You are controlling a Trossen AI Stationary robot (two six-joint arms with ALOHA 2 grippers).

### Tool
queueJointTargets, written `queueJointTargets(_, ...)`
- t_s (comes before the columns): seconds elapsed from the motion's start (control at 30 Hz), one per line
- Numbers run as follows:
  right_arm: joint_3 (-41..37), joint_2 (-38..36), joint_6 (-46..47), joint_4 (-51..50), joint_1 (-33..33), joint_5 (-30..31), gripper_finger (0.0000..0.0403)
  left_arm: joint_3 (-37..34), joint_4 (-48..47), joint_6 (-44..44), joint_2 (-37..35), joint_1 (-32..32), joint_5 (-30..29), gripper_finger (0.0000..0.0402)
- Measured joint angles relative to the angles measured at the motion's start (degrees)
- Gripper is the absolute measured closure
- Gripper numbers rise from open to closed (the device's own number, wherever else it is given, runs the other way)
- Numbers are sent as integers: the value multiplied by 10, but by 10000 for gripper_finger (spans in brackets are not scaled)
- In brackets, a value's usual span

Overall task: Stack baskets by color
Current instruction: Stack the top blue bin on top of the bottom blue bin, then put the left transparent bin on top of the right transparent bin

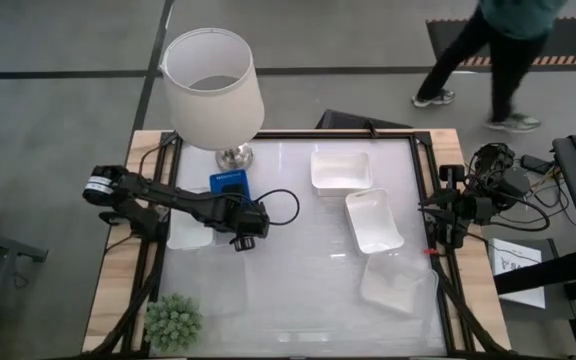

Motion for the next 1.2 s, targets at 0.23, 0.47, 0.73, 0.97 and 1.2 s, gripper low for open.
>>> queueJointTargets(0.23,0,0,0,-1,0,0,365,0,0,0,0,0,1,401)
queueJointTargets(0.47,0,0,2,-2,0,0,365,0,0,-4,0,0,1,359)
queueJointTargets(0.73,0,0,2,-2,0,0,365,5,1,-7,0,0,1,302)
queueJointTargets(0.97,0,0,2,-2,0,0,365,28,11,-42,0,-2,2,297)
queueJointTargets(1.2,0,0,4,-2,0,0,365,26,128,-53,0,-26,3,297)
